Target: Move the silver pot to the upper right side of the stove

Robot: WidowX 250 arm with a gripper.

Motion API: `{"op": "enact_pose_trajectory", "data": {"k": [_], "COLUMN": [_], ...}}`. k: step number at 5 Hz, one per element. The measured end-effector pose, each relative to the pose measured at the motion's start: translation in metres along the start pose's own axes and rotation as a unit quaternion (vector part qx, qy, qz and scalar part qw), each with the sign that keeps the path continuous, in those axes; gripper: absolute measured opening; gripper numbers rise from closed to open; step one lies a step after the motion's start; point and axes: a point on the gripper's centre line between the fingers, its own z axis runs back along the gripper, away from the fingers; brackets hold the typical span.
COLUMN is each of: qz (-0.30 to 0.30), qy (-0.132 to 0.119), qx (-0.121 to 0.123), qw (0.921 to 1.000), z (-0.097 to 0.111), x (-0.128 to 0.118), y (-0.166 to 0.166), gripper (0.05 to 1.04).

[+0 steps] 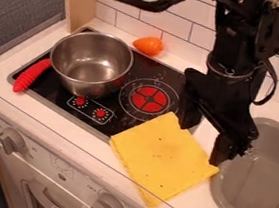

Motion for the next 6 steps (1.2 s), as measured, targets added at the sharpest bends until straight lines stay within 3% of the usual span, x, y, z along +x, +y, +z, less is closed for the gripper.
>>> {"op": "enact_pose_trajectory", "data": {"k": [1, 2, 4, 6], "qz": [-0.001, 0.041, 0.097, 0.107], "qy": [0.014, 0.02, 0.0, 0.037], "qx": [-0.001, 0.01, 0.031, -0.002], "qw": [0.9999, 0.9989, 0.9948, 0.9936], "z": [-0.006, 0.006, 0.031, -0.015], "x": [-0.003, -0.015, -0.036, -0.037], "y": [0.0, 0.04, 0.113, 0.153], "gripper": [0.999, 0.999, 0.999, 0.999]}}
